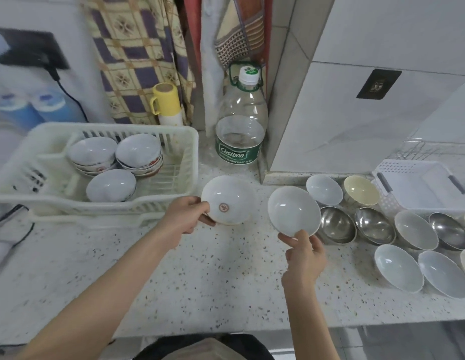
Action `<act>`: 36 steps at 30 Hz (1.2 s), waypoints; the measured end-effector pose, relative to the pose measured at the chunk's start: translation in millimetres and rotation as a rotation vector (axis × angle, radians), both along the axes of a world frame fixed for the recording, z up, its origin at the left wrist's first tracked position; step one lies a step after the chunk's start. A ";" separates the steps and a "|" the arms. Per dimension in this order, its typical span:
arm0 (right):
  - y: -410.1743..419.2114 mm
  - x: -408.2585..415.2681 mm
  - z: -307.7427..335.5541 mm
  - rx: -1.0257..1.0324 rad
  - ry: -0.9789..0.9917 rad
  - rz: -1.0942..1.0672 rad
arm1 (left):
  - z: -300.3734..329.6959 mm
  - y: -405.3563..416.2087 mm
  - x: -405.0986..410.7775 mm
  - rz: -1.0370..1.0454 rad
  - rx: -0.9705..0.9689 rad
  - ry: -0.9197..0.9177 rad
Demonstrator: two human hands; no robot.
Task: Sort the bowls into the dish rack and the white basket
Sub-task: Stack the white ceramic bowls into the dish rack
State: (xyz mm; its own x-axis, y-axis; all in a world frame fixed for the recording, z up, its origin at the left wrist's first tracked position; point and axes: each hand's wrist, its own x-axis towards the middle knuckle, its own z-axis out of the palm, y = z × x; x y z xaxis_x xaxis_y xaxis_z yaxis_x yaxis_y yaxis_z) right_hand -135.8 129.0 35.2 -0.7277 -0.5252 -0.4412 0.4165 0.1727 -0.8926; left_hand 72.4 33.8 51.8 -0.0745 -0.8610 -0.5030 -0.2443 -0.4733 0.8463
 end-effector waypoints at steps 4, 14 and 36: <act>-12.4 36.0 6.8 -0.002 0.008 0.073 | 14.9 8.2 62.4 0.109 -0.036 0.031; -62.3 138.6 30.6 -0.071 0.286 0.460 | 25.4 -3.0 208.6 0.440 -0.144 0.090; -155.4 280.0 11.9 0.132 0.799 0.978 | 6.0 -62.5 324.6 0.510 -0.370 0.077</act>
State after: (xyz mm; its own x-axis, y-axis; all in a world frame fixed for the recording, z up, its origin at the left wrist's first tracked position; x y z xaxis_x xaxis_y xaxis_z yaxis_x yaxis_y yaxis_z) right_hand 144.2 -26.4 47.1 -0.1493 -0.9775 -0.1493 -0.5791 0.2088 -0.7881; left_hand 397.0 -28.8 57.8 0.3666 -0.9138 -0.1745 0.0024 -0.1866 0.9824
